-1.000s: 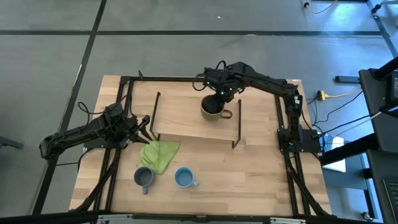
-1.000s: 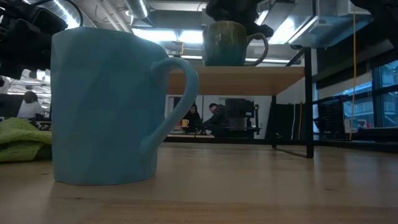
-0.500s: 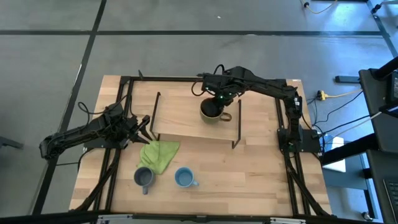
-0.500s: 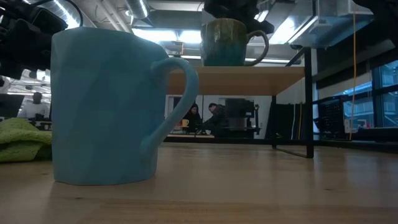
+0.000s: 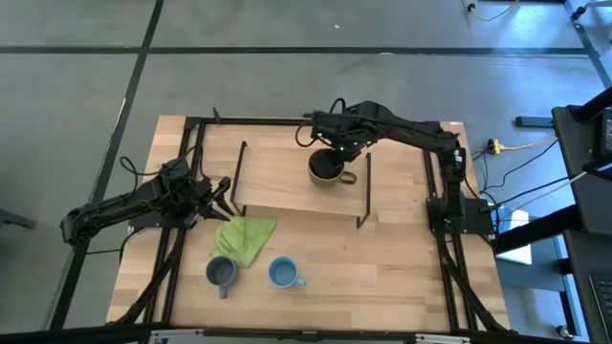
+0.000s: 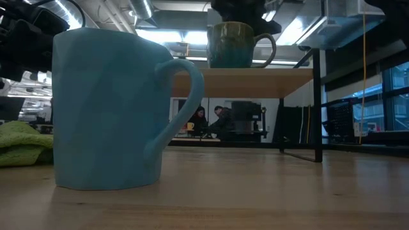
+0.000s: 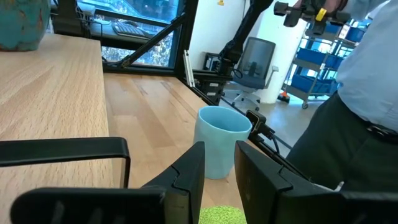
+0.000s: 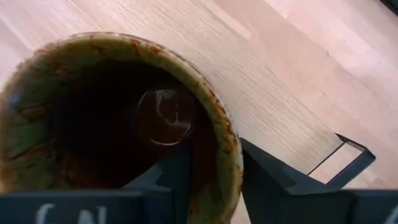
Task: Stack small to large cups/mugs on shelf
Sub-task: Put the brown mug on the shelf
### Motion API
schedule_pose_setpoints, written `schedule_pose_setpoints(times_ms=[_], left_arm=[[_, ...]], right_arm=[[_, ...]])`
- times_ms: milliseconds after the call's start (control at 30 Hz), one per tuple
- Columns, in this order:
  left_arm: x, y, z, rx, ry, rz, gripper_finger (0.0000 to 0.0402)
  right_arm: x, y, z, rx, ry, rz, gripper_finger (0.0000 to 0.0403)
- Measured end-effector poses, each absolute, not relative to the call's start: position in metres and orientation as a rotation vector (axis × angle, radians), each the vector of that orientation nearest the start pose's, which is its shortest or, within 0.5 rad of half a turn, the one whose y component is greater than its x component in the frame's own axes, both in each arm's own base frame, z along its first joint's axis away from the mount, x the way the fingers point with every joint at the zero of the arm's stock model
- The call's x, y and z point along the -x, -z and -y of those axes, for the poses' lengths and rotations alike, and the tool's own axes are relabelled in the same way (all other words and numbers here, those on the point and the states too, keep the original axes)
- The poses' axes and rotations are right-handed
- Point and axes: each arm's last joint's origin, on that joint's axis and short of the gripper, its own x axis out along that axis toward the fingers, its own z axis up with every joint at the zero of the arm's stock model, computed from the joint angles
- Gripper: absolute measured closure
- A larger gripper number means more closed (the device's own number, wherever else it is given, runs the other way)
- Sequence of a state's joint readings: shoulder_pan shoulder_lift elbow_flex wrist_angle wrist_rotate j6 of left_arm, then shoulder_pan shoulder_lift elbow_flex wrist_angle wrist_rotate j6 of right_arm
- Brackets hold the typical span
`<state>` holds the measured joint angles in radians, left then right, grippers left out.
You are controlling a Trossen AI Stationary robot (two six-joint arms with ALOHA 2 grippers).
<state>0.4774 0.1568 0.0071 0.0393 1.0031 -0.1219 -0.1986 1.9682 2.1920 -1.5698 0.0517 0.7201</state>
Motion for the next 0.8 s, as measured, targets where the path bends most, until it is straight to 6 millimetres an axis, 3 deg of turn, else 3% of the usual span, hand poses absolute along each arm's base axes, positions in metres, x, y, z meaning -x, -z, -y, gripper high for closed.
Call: schedule_pose_setpoints(times_ms=[300,467,800], left_arm=[[-0.094,-0.158,-0.021,0.194,0.520,-0.114,0.0319],[-0.094,-0.158,-0.021,0.194,0.520,-0.114,0.0319],[-0.094,-0.158,-0.021,0.194,0.520,-0.114,0.0319]], right_arm=[[-0.342,-0.410,0.073,-0.655,0.712,-1.032,0.0274],[-0.336,-0.414,0.073,-0.611,0.715,-1.029,0.0274],[-0.328,-0.422,0.081,-0.357,0.910,-0.954,0.0274]])
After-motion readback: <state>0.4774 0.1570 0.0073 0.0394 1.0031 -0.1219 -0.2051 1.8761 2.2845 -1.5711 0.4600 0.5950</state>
